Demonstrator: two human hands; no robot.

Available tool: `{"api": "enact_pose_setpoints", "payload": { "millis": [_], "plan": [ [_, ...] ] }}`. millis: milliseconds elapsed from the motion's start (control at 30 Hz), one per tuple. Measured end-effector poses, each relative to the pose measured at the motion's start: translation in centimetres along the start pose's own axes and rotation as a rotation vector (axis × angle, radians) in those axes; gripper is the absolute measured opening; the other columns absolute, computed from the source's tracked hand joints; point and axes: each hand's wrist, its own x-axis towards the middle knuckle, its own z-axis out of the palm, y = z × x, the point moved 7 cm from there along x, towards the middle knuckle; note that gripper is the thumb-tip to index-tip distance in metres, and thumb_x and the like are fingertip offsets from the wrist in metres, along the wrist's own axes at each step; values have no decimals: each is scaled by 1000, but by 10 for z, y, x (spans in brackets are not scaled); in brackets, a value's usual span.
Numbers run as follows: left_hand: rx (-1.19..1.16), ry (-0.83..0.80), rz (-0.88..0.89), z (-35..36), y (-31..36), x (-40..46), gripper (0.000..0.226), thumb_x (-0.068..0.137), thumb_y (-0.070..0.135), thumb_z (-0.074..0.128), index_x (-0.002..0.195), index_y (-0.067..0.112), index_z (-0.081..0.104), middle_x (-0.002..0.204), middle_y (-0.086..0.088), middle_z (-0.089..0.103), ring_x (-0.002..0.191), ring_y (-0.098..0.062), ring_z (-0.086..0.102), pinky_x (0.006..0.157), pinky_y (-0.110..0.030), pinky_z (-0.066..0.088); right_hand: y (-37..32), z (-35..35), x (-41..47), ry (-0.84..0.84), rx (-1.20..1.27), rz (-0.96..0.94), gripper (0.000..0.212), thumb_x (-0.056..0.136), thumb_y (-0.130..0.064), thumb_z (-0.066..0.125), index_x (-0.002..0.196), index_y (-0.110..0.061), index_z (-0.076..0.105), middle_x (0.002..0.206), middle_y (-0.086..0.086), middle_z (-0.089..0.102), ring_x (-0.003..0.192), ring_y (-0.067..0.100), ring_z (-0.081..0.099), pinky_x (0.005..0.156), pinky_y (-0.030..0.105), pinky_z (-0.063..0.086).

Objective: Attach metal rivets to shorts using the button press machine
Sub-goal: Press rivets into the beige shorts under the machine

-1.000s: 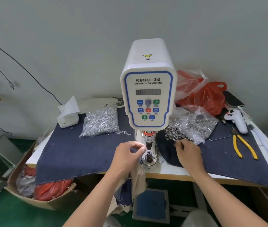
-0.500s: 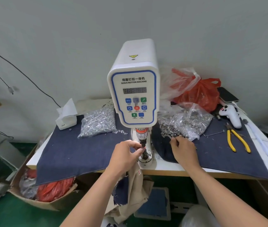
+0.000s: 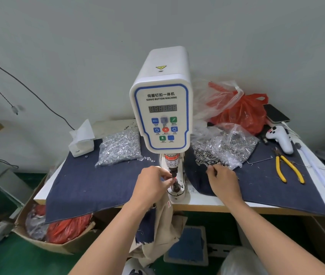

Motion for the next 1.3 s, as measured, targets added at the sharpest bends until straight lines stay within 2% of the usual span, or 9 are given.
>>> {"api": "enact_pose_setpoints", "payload": {
  "millis": [167,267,367,467,567,800,967,1100,1300],
  "plan": [
    [-147,38,-38,-6,-15,-7,16,102,32,65,93,30,78,87,23,73,83,5,63,68,-7,41,1,2,0,-19,8,3,36,103,-29,51,68,-21,53,61,-8,53,60,20,52,58,33,34],
    [-507,39,-224,-5,-40,-20,31,107,30,51,84,33,71,81,16,68,61,0,54,61,-21,42,-1,-4,-3,-63,84,53,34,103,-31,50,79,-13,65,69,-1,63,68,23,59,62,39,44],
    [-974,28,-357,4,-50,-36,22,96,28,58,79,21,69,79,2,59,65,-16,47,62,-30,42,-34,-22,-18,-88,234,-55,23,101,-25,59,87,-12,73,81,-3,70,77,17,64,74,40,52],
    [-1364,-60,-365,14,-41,-44,18,95,20,59,81,17,68,77,-3,52,56,-15,41,51,-23,40,-96,-14,-60,-438,416,-248,17,94,-41,64,92,-29,75,89,-18,69,82,2,62,74,24,46],
    [-1507,-144,-251,18,-26,-48,5,86,14,63,87,16,67,78,-3,53,60,-15,44,56,-23,45,-125,-1,-92,-810,534,-222,22,89,-58,64,95,-38,70,85,-25,65,76,-5,55,68,15,39],
    [-1195,-213,-20,17,-19,-58,29,79,2,54,102,15,66,99,-5,63,92,-19,57,86,-29,48,-117,-28,-80,-678,539,-159,10,85,-19,83,85,-18,73,72,-13,58,71,2,50,71,26,41],
    [-720,-317,96,13,-16,-66,20,92,28,52,101,25,69,99,6,68,90,-8,57,78,-21,43,-111,-44,-75,-499,601,-119,25,80,-2,83,91,-25,79,91,-10,72,84,8,67,81,20,53],
    [-380,-385,254,14,-16,-68,14,98,47,67,103,35,72,98,11,67,94,-9,61,86,-34,49,-114,-42,-79,-574,518,-219,12,77,-30,76,77,-26,65,76,-13,62,71,5,54,72,30,47],
    [-693,-283,233,9,-21,-62,22,94,47,75,96,26,81,121,2,72,124,-22,63,100,-36,49,-101,-29,-82,-899,483,-158,32,83,-37,68,66,-21,46,70,-5,45,67,9,40,64,31,29]
  ]
}}
